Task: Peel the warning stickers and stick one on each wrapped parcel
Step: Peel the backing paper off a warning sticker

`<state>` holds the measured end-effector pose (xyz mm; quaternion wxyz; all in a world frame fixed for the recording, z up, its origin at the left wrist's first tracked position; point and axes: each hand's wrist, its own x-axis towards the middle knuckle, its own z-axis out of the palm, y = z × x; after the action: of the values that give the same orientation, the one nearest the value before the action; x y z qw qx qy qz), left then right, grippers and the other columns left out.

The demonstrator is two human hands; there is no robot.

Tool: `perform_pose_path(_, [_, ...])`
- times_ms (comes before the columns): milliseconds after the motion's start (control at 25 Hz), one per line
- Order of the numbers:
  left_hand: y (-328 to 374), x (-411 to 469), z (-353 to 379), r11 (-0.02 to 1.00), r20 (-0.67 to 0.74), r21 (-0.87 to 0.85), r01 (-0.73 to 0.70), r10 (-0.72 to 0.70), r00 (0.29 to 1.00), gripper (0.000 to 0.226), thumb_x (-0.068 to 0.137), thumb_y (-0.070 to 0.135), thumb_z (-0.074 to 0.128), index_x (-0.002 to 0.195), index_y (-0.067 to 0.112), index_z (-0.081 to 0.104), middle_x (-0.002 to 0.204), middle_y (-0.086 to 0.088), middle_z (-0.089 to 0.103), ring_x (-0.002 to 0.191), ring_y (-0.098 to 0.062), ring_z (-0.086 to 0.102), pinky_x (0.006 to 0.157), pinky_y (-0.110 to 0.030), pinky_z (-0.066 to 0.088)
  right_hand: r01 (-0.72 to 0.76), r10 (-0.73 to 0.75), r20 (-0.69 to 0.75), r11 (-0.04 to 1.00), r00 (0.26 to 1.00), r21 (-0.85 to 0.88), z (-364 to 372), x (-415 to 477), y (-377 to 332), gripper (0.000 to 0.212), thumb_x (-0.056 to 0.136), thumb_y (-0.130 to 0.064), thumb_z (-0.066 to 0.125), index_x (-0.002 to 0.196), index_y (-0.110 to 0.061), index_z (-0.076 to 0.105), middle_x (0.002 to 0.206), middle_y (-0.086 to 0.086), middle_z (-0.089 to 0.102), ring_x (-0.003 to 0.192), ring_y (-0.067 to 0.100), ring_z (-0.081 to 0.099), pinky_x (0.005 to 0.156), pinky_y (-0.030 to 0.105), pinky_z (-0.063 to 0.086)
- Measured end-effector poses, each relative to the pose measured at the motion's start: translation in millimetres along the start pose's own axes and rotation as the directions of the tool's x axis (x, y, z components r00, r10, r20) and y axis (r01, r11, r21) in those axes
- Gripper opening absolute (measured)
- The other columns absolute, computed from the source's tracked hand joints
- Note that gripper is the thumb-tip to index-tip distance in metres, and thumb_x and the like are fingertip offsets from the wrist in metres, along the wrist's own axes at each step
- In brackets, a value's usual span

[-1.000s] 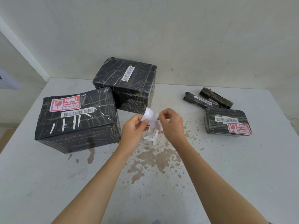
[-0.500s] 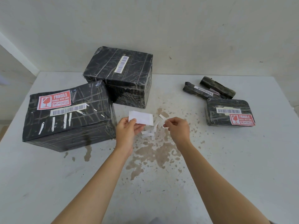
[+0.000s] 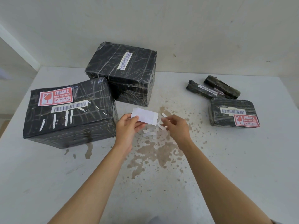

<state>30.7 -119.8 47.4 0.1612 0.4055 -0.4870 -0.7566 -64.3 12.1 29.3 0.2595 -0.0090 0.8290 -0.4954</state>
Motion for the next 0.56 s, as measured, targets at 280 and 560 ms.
perform_pose_path(280, [2,0,2,0.997,0.048,0.013,0.075,-0.076,0.996,0.024,0.089,0.001,0.059,0.112,0.000,0.059,0.099,-0.017,0.070,0.086,-0.027,0.071,0.065,-0.022,0.057,-0.116,0.026,0.249,0.929,0.968,0.352,-12,-3,-24,0.021,0.081,0.002,0.067,0.102,-0.002,0.064,0.079,0.013,0.067,0.062,0.017,0.061,0.050,0.024,0.045])
perform_pose_path(560, [15,-2,-8,0.911,0.276,-0.020,0.413,-0.392,0.878,0.035,0.080,-0.009,0.062,0.114,-0.005,0.059,0.097,-0.018,0.072,0.081,-0.020,0.073,0.066,-0.022,0.058,-0.033,0.002,0.121,0.964,0.993,0.263,-24,1,-23,0.011,0.080,0.005,0.065,0.086,-0.005,0.067,0.077,0.013,0.067,0.065,0.020,0.059,0.049,0.023,0.046])
